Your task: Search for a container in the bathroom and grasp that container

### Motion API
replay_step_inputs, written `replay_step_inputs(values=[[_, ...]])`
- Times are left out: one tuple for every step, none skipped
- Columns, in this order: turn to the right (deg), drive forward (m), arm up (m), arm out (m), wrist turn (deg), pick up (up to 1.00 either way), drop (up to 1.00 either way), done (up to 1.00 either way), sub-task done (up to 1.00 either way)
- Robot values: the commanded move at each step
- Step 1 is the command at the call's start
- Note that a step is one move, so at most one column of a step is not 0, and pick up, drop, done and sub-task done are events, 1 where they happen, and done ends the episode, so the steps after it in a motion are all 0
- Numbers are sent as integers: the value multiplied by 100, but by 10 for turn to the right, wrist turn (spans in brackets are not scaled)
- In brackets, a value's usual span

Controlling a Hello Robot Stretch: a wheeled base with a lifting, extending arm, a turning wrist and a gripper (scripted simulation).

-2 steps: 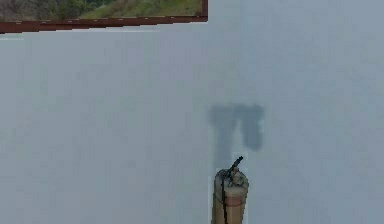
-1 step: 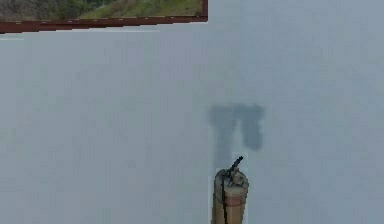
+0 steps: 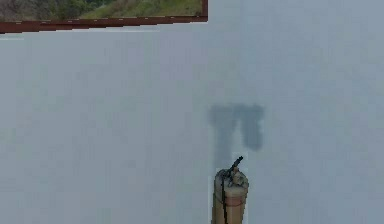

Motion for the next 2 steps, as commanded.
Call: replay_step_inputs(values=[[0,0,10,0,0,0,0,0,0],[0,0,0,0,0,0,0,100,0]])
